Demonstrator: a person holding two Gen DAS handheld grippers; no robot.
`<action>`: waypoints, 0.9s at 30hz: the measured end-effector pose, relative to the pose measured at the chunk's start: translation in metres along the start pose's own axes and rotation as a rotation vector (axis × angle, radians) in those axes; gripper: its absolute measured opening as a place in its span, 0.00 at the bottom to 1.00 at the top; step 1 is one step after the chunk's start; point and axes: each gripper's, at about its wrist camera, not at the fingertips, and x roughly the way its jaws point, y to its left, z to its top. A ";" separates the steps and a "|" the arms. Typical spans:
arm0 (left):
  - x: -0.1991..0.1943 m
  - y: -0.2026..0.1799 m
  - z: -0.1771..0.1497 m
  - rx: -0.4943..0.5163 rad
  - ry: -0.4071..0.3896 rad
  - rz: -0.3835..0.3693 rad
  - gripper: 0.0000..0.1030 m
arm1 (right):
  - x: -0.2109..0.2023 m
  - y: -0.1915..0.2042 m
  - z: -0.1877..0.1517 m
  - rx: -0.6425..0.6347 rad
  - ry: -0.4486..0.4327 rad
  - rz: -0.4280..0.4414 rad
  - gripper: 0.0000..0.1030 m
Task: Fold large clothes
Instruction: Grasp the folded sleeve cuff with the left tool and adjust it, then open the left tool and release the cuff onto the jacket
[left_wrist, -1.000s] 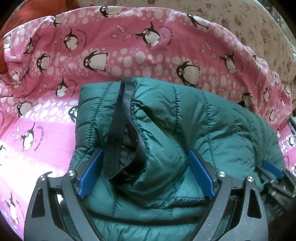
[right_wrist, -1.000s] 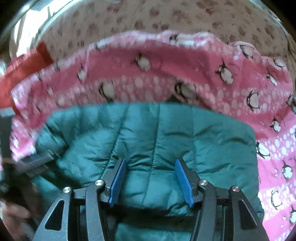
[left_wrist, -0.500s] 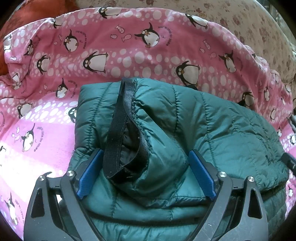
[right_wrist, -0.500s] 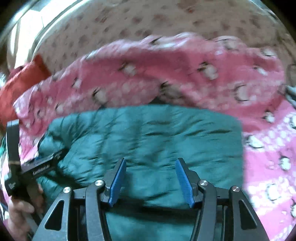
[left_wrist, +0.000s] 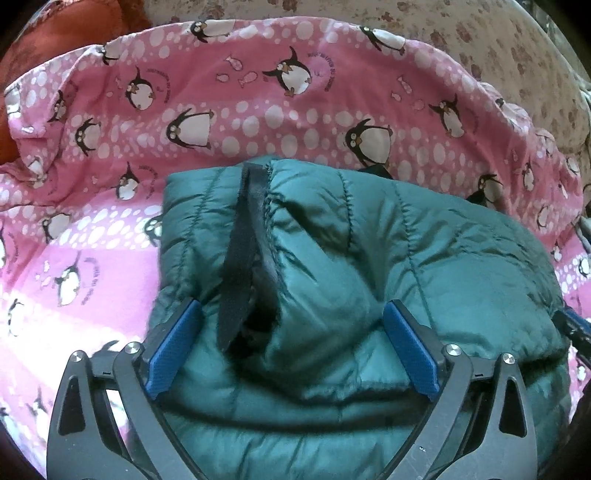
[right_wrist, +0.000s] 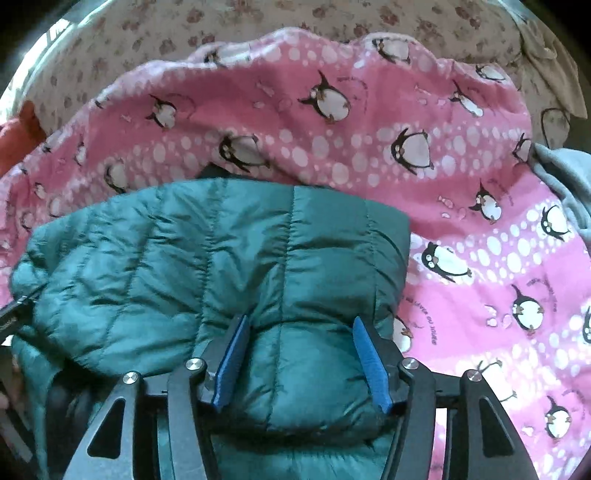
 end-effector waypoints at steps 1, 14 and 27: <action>-0.005 0.002 0.000 -0.002 -0.005 0.003 0.96 | -0.009 -0.001 -0.003 0.003 -0.016 0.012 0.54; -0.064 0.024 -0.028 -0.051 -0.009 0.031 0.96 | -0.051 -0.010 -0.033 0.034 -0.042 0.044 0.63; -0.103 0.024 -0.086 0.009 0.008 0.039 0.96 | -0.080 -0.010 -0.077 0.042 -0.015 0.083 0.64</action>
